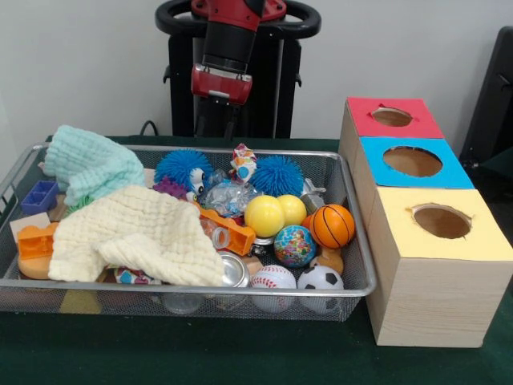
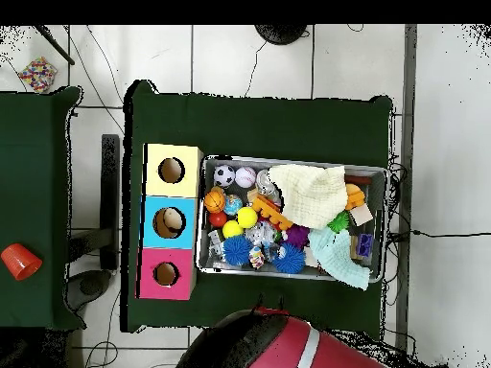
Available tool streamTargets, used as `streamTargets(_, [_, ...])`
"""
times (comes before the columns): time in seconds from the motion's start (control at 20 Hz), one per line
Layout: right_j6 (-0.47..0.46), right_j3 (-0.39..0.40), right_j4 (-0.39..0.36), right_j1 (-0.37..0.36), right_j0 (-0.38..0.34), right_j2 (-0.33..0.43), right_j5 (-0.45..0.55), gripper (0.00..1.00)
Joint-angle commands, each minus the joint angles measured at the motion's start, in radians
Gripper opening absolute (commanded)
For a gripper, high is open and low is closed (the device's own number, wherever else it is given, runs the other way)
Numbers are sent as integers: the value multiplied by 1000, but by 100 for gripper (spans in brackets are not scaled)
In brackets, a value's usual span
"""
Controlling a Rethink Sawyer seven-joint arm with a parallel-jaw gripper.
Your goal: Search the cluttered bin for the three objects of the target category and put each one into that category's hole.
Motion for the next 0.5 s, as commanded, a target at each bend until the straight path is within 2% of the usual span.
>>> streamTargets(0.05, [246, -76, 43, 32, 19, 78, -41, 100])
streamTargets(0.5, [250, -77, 50, 31, 36, 74, -35, 100])
